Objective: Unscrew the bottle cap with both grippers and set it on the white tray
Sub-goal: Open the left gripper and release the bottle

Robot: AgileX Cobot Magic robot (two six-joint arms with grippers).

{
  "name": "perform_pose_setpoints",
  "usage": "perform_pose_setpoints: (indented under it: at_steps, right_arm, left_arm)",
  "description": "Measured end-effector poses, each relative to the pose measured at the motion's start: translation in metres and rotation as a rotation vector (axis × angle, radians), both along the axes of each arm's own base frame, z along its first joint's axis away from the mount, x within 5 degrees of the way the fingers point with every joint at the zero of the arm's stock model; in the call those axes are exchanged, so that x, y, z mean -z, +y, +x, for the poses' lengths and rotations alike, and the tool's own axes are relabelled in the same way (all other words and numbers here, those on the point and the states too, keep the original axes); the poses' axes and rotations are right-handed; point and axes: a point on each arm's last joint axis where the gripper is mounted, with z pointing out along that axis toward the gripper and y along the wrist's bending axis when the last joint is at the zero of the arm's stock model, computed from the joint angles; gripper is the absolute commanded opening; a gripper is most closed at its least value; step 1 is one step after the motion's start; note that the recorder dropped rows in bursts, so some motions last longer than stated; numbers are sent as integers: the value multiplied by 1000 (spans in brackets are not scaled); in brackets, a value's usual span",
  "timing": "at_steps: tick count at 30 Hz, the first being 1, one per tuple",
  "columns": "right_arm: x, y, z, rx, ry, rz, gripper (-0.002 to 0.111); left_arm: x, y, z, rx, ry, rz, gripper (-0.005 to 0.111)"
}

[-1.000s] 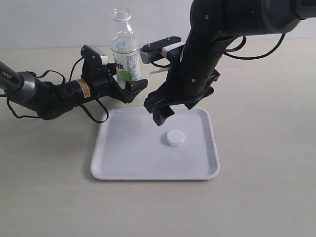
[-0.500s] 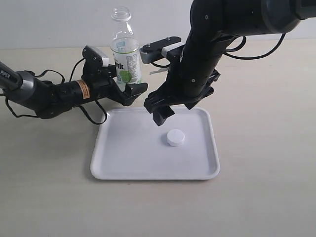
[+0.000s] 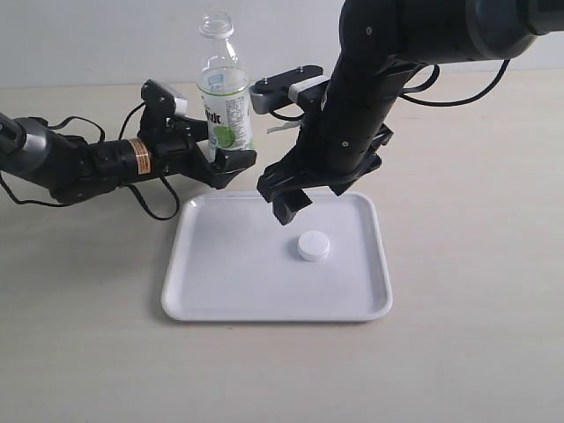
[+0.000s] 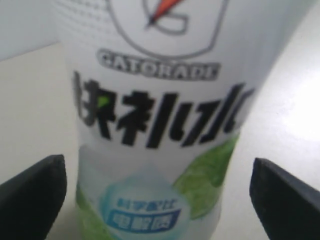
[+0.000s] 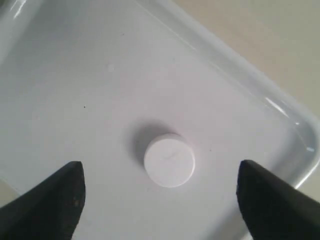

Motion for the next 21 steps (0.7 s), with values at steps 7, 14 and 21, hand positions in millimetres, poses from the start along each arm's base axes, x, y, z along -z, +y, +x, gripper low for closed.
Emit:
perform_pose_setpoints:
  at_steps: [7,14,21]
  right_arm:
    - [0,0,0,0,0,0,78]
    - [0,0,0,0,0,0,78]
    - [0,-1,0,-8,-6,-13,78]
  left_arm:
    - [-6,-1,-5,34,6,16,94]
    - [-21,6,-13,12,12,42,94]
    - [-7,13,-25,-10,77,112,94]
